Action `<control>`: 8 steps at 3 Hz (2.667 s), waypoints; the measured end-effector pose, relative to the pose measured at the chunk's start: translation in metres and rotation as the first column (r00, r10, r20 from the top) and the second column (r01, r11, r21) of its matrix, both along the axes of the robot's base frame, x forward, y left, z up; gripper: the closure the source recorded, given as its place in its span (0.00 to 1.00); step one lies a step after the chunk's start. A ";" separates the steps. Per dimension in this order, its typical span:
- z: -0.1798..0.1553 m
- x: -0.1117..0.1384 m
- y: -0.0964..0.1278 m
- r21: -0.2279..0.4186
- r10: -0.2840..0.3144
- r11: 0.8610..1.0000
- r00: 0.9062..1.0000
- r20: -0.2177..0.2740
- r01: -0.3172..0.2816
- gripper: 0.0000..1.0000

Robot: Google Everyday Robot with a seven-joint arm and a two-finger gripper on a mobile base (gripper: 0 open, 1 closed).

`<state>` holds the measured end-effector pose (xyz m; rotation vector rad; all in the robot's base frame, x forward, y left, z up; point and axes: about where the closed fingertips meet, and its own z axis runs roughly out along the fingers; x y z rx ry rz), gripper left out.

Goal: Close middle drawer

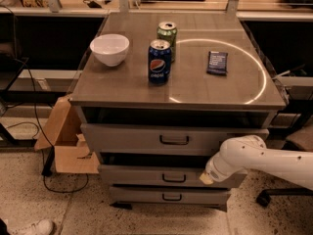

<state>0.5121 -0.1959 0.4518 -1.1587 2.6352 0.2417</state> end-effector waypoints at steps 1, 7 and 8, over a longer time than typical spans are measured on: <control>0.000 0.000 0.000 0.000 0.000 1.000 1.000 0.000 0.000 1.00; -0.073 -0.060 -0.042 -0.063 -0.159 0.987 0.964 -0.214 0.149 1.00; -0.074 -0.058 -0.042 -0.060 -0.171 0.985 0.962 -0.213 0.162 1.00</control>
Offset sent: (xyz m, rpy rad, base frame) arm -0.0193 -0.0134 0.0039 -0.0071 0.0571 -0.0086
